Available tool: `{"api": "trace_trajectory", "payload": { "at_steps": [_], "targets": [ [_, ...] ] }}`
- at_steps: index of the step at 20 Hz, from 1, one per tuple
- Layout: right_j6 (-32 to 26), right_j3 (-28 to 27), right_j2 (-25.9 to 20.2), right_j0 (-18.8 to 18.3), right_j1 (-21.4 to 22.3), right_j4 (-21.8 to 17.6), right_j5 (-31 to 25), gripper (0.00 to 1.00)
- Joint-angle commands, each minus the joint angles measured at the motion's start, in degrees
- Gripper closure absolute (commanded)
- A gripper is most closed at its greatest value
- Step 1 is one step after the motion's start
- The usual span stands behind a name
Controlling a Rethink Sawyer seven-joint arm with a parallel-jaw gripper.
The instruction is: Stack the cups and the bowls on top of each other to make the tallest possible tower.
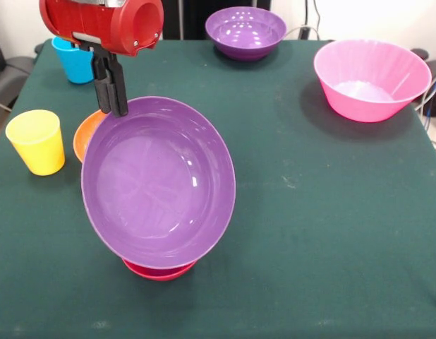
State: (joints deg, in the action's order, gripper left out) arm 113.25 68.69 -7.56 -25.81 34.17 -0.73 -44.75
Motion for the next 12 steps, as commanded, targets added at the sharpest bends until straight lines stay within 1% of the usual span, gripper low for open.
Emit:
{"api": "trace_trajectory", "payload": {
  "at_steps": [1, 4, 12],
  "targets": [
    [-5.1, 3.8, -3.7, 1.5, 0.3, -3.6, -1.2, 1.00],
    [-4.8, 3.8, -3.3, 1.8, 1.0, -3.7, -2.5, 1.00],
    [-4.9, 3.4, -2.8, 2.1, 1.7, -4.1, -3.6, 1.00]
  ]
}}
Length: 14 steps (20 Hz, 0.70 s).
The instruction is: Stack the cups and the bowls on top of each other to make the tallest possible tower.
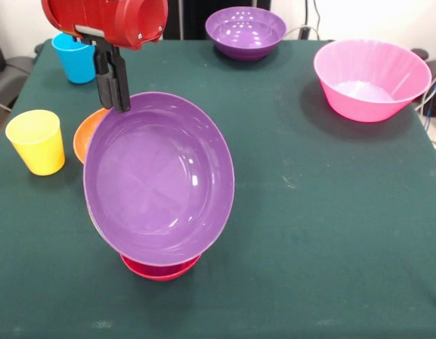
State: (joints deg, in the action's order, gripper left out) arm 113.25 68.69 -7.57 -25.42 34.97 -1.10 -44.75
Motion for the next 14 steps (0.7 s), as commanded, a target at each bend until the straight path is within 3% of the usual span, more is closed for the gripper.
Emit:
{"api": "trace_trajectory", "payload": {
  "at_steps": [1, 14],
  "targets": [
    [-5.0, 3.5, -2.8, 1.6, 1.0, -3.7, -3.8, 1.00],
    [-5.3, 4.4, -3.3, 1.1, 2.3, -3.3, -4.9, 1.00]
  ]
}}
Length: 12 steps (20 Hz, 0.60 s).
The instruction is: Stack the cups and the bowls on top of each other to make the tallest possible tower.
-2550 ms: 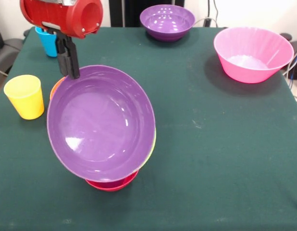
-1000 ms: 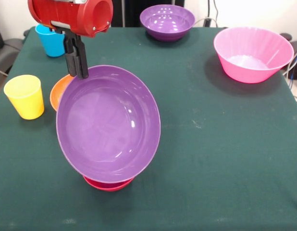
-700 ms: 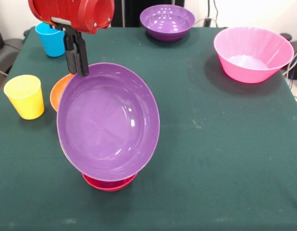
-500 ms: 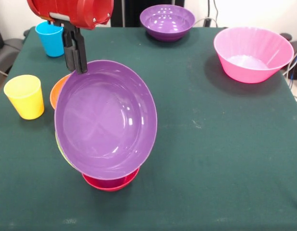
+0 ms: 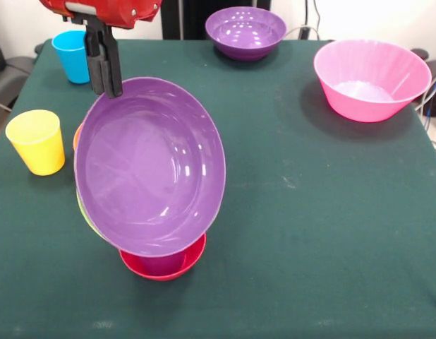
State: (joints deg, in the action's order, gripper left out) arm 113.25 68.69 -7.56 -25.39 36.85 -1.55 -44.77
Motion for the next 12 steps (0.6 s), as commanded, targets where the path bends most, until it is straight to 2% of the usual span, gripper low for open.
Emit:
{"api": "trace_trajectory", "payload": {
  "at_steps": [1, 12],
  "targets": [
    [-5.1, 4.4, -3.4, 1.0, 0.3, -2.7, -5.1, 0.00],
    [-4.5, 4.4, -2.7, 1.6, 0.9, -3.4, -4.8, 0.00]
  ]
}}
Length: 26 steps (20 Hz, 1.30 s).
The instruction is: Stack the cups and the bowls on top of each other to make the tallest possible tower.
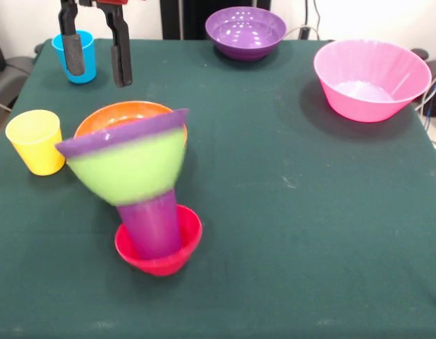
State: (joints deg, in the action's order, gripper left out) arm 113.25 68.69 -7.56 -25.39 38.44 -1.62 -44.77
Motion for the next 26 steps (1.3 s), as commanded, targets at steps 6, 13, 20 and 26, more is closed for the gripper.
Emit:
{"api": "trace_trajectory", "payload": {
  "at_steps": [6, 13, 20, 26],
  "targets": [
    [-4.3, 4.4, -2.6, 1.7, -0.7, -3.6, -4.7, 0.00],
    [-4.6, 4.4, -2.5, 1.7, -0.4, -3.8, -5.0, 0.00],
    [-4.8, 6.4, -2.3, 1.4, 0.9, -4.2, -3.5, 0.00],
    [-4.2, 6.5, -2.0, 1.6, 1.1, -4.4, -3.6, 0.00]
  ]
}}
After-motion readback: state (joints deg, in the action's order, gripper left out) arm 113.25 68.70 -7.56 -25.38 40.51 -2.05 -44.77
